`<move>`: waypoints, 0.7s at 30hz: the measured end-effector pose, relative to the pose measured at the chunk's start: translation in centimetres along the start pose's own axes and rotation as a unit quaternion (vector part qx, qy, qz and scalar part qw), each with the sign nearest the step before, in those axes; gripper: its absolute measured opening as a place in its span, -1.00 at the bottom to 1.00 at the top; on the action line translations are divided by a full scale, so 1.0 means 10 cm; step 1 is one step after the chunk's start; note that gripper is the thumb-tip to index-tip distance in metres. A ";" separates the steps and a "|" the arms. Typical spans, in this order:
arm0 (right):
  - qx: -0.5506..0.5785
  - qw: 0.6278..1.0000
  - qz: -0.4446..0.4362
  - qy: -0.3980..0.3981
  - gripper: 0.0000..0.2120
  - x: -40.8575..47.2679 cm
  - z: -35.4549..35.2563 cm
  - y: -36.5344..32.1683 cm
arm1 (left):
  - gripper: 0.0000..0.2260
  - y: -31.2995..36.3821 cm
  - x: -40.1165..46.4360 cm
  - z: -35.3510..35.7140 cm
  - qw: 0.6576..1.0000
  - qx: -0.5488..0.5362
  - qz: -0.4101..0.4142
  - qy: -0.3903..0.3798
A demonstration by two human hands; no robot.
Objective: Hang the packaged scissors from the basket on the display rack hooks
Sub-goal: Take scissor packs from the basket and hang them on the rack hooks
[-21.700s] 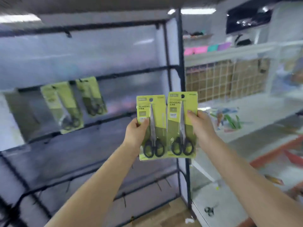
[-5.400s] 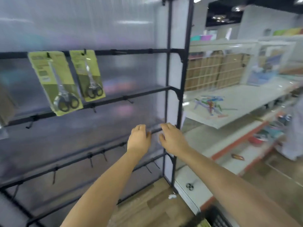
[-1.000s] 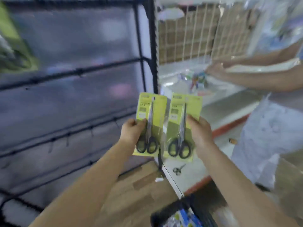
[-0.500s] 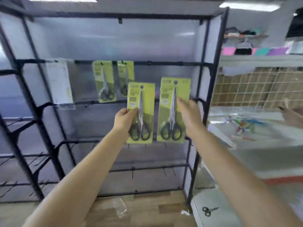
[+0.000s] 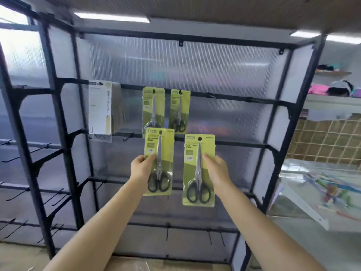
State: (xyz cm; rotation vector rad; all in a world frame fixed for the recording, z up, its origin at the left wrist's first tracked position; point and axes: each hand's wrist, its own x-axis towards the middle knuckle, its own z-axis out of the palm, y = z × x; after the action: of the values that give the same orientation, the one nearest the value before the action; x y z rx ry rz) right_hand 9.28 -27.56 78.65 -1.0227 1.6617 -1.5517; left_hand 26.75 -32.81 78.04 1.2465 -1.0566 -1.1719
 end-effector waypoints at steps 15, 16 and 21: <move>-0.039 0.991 -0.127 0.034 -0.65 1.16 0.65 -0.85 | -0.75 0.48 1.21 0.21 0.996 -0.032 0.079 -0.031; -0.041 0.990 -0.129 0.043 -0.64 1.21 0.69 -0.88 | -0.74 0.47 1.26 0.21 0.996 -0.036 0.079 -0.033; -0.051 0.989 -0.131 0.042 -0.62 1.43 0.82 -0.97 | -0.79 0.38 1.47 0.20 0.996 -0.046 0.063 -0.043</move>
State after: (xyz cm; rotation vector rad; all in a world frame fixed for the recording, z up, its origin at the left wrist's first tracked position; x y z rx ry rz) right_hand 10.33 -44.07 88.24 -1.2894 1.7333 -1.7107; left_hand 26.85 -47.73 81.36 1.0509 -1.1153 -1.1727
